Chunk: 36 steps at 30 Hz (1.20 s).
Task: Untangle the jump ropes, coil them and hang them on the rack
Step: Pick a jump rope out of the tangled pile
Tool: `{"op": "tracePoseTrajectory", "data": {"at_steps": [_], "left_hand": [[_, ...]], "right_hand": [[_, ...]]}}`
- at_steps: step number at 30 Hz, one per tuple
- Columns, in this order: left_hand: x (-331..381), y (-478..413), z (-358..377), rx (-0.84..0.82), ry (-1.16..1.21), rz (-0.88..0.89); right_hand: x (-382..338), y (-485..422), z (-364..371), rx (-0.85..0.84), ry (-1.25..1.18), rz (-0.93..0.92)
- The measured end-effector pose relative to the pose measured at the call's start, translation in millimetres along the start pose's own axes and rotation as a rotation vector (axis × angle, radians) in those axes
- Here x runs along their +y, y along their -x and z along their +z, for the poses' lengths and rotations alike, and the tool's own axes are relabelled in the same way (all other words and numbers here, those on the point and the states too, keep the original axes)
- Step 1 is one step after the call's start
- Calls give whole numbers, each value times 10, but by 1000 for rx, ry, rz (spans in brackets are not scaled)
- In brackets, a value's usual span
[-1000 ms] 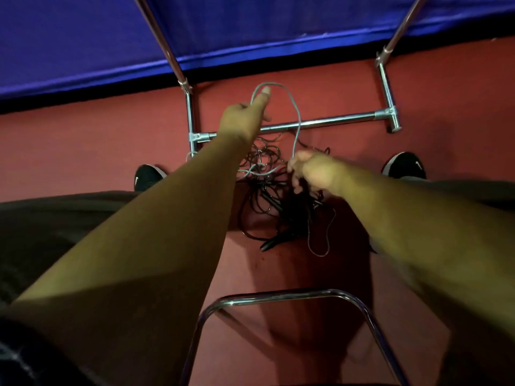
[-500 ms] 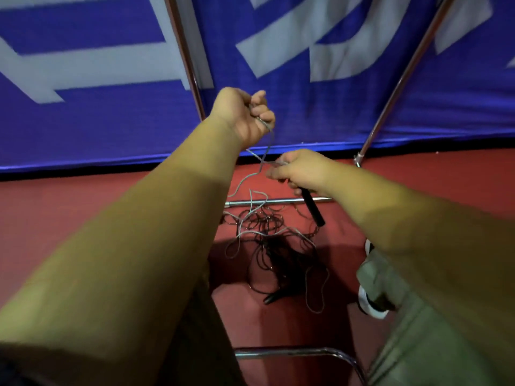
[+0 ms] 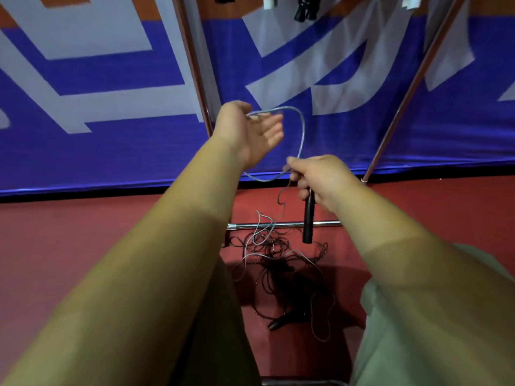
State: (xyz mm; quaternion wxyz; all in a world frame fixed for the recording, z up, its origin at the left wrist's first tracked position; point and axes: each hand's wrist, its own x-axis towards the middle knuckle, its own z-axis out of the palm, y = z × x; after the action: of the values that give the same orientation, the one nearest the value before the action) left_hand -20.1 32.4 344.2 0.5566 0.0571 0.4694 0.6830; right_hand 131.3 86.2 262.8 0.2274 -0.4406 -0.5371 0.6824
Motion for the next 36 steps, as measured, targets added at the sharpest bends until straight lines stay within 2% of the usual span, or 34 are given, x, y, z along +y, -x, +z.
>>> {"op": "tracePoseTrajectory", "data": {"at_steps": [4,6,11,12,14,18,20,23,26,29,31,33,36], "left_hand": [[-305,-123,-265,85,-324,20],[-386,-203,-254,163,-630,47],[-501,-318,-185,-37,-1472,159],[-521,-354,-159,-59,-1595,164],[-563,-417,-106,-50,-1655,140],[-610,-550,-69,64,-1558,231],[-609,-585,-60,87,-1507,219],[-561,-604,-39,156,-1377,212],[-479,-581,-62,217,-1040,186],[-392,-553,-110,154,-586,-26],[-337,-545,-127,91,-347,-123],[-285,-553,-133,92,-209,-142],[-252,-552,-133,106,-98,-139]], "right_hand": [[-154,-124,-84,53,13,-38],[-200,-199,-100,77,15,-66],[-361,-327,-85,113,-72,-127],[-384,-339,-96,121,-87,-130],[-414,-353,-131,131,-102,-128],[-436,-391,-210,140,-133,-121],[-428,-425,-228,190,-131,-122],[-392,-465,-270,277,-71,-26],[-295,-453,-308,239,-54,198],[-229,-398,-272,133,-155,371],[-227,-360,-248,41,-86,423],[-248,-317,-238,-25,28,467],[-244,-313,-207,-58,83,431]]}}
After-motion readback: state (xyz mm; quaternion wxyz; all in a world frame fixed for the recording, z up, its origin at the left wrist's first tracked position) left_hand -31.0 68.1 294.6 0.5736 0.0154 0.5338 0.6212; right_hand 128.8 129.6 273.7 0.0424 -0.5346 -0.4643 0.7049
